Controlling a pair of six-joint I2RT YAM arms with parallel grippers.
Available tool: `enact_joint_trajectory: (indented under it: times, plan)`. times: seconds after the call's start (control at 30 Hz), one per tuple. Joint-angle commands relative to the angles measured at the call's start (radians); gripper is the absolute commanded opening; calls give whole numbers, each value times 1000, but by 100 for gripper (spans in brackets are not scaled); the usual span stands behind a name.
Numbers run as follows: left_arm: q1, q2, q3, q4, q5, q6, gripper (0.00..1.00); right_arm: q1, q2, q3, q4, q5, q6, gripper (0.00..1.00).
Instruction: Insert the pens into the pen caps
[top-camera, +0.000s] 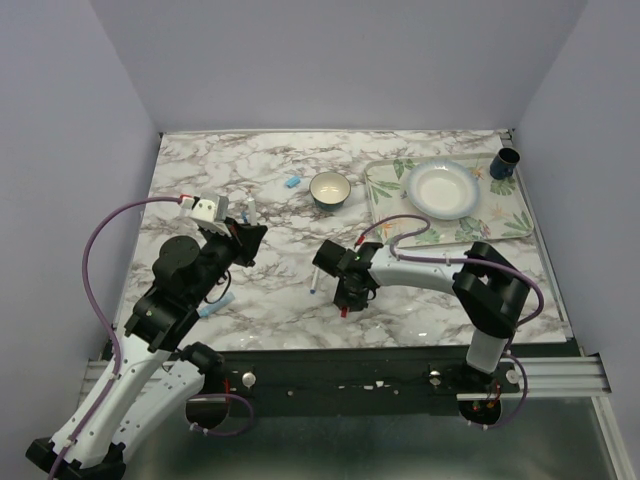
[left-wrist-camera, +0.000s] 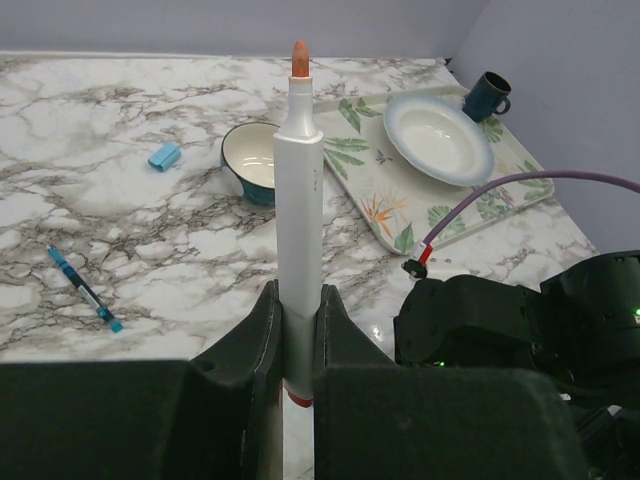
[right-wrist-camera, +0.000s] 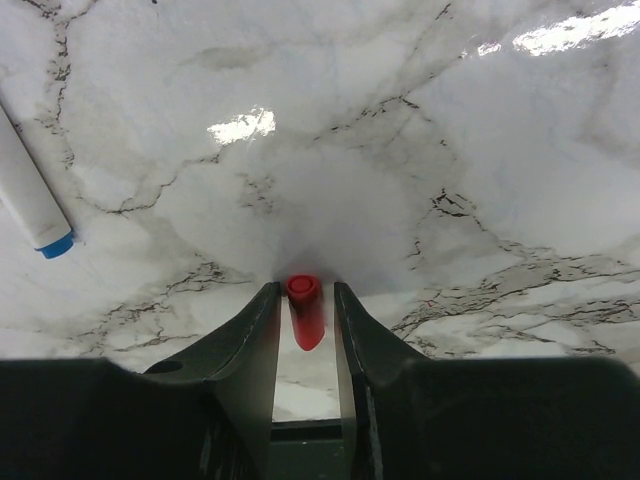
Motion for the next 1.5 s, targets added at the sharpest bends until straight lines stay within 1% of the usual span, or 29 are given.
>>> enact_joint_trajectory:
  times: [0.0,0.13,0.33,0.37,0.43,0.5,0.53,0.57,0.73,0.9,0.93,1.03,1.1,1.13,1.17,1.2,1.27,1.33,1.37,1.4,1.47]
  plan:
    - [5,-5,-1,13,-8,9,0,29,26,7,-3,17,3,34]
    - [5,-6,-1,13,-10,11,0,35,37,13,-13,26,8,33]
    - [5,-8,-1,12,-13,11,0,37,54,4,-8,41,3,25]
    - [5,-9,-1,12,-14,11,0,37,57,4,-6,44,5,22]
    - [5,-9,-1,12,-14,12,0,37,65,-7,-5,59,3,18]
    - [5,-8,-1,12,-14,15,0,35,63,-19,15,69,-10,12]
    - [5,-8,-1,12,-14,14,0,37,60,-36,26,76,-16,8]
    - [5,-8,-1,12,-14,15,0,35,57,-40,41,82,-23,1]
    - [5,0,-3,16,6,17,0,37,3,-34,46,142,-95,1]
    - [5,7,-6,22,23,17,0,35,-98,-10,40,214,-184,1]
    - [5,7,-6,24,56,17,0,34,-104,-1,29,224,-188,1]
    - [-1,6,-7,30,84,19,0,24,-132,27,7,231,-236,1]
    - [-12,4,-12,47,134,17,0,23,-179,16,82,213,-292,1]
    - [-16,4,-13,53,157,17,0,15,-239,7,108,207,-341,1]
    - [-27,7,-16,62,205,15,0,12,-270,9,163,195,-372,1]
    - [-30,7,-19,75,233,14,0,9,-296,16,181,193,-400,1]
    - [-35,12,-27,88,298,12,0,0,-369,73,201,214,-470,1]
    - [-39,18,-32,110,390,15,0,-6,-408,119,220,224,-547,1]
    - [-42,21,-35,121,420,15,0,-5,-444,154,254,221,-575,1]
    - [-44,26,-36,137,479,14,0,-5,-461,169,277,216,-604,1]
    - [-46,38,-38,150,526,9,0,-6,-497,191,344,199,-664,1]
